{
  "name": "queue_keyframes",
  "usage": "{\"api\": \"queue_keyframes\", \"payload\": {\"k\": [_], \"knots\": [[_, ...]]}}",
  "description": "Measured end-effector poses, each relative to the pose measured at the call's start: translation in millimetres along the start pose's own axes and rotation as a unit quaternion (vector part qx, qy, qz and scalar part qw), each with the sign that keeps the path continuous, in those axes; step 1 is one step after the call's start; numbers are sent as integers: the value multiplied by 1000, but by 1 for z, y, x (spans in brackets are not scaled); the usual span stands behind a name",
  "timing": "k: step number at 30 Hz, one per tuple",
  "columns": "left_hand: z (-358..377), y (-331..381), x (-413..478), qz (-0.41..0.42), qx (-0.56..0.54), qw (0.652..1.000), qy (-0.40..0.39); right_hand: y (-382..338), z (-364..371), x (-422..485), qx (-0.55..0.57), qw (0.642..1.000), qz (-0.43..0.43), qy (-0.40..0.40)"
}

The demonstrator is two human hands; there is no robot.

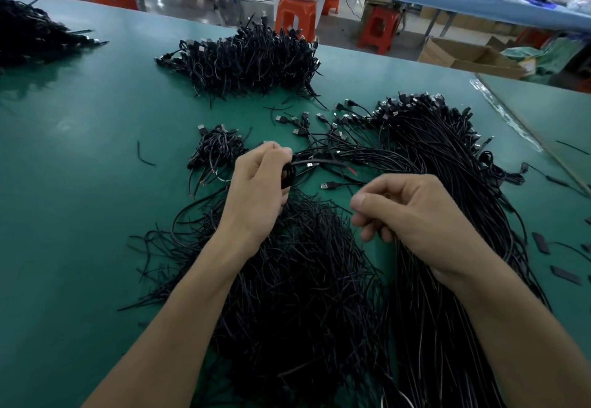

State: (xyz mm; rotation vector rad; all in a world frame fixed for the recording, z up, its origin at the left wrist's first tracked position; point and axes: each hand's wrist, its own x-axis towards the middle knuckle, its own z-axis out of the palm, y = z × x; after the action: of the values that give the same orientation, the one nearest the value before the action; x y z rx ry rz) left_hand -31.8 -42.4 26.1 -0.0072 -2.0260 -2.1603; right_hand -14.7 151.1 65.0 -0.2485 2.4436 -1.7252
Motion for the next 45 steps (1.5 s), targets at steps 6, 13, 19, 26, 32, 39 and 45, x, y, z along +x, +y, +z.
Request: {"api": "queue_keyframes", "payload": {"k": [6, 13, 19, 26, 32, 39, 45], "knots": [[7, 9, -14, 8, -55, 976, -208, -2, 20, 3, -70, 989, -129, -15], [14, 6, -15, -10, -4, 990, -142, -7, 22, -2, -152, 971, -178, -44], [22, 5, -18, 10, -54, 994, -90, 1, 37, -3, -152, 970, -155, 109], [24, 7, -18, -1, -110, 991, -70, 6, 45, 3, -21, 987, -110, 115], [26, 7, -17, -18, -139, 990, -25, -3, 41, -1, -306, 921, -224, 88], [26, 4, -15, -59, -166, 984, -30, -5, 40, -7, -429, 838, -335, 36], [23, 3, -13, -141, -202, 968, -48, 2, 39, -3, -387, 862, -316, 79]]}}
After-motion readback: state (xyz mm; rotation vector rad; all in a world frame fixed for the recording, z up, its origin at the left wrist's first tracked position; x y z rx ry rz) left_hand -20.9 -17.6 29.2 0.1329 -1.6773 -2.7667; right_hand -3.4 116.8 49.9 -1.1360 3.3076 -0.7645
